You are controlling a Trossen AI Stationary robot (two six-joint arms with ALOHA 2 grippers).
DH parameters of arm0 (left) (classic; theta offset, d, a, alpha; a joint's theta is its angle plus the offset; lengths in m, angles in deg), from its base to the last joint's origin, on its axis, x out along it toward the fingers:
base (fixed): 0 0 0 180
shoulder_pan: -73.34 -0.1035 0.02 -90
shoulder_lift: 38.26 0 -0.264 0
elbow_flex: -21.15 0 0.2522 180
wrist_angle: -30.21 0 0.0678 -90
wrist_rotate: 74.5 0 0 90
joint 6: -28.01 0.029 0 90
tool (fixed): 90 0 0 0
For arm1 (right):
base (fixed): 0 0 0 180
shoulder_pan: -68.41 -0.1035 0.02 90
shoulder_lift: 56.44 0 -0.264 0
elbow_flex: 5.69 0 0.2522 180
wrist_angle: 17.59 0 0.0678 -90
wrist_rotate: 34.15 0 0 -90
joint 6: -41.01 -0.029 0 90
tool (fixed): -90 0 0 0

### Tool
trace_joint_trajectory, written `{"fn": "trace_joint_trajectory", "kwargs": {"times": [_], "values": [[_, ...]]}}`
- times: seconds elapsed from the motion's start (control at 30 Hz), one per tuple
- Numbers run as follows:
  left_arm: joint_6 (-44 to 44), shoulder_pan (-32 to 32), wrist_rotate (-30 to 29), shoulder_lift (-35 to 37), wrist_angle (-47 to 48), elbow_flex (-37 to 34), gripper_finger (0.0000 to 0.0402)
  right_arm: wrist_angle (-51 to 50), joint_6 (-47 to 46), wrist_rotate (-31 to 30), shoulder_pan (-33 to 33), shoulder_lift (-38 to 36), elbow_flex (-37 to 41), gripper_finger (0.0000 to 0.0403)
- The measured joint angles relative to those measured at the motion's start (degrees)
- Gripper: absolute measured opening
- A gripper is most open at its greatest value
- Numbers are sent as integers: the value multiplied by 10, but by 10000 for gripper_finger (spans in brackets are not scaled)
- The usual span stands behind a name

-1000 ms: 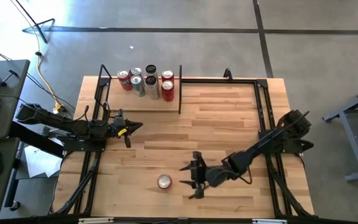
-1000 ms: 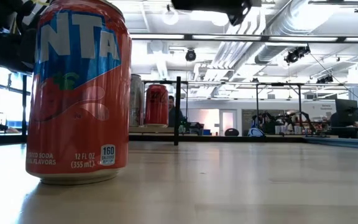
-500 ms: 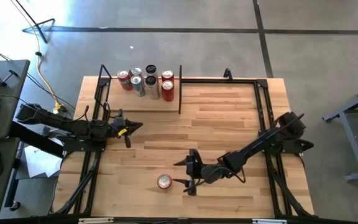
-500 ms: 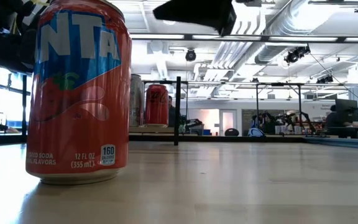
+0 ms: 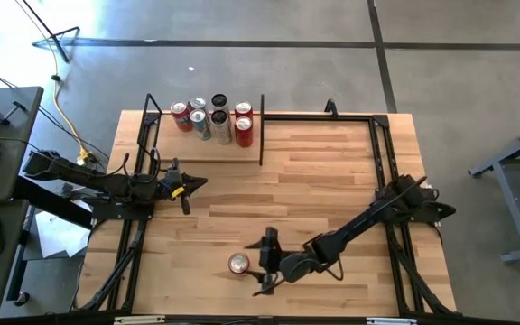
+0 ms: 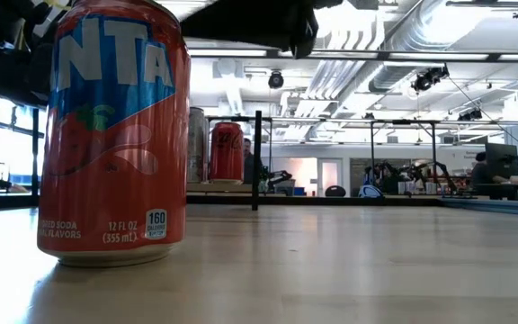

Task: Place canned beverage on shelf
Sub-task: Put the red soda can aligned with the other red soda can on the shelf

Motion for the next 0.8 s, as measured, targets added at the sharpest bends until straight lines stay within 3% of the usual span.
{"fn": "trace_joint_trajectory", "kwargs": {"times": [0.3,0.8], "values": [[0,0,0,0,0,0,0,-34,5,24,2,26,-51,283],[0,0,0,0,0,0,0,-28,-5,-12,6,42,-51,283]]}}
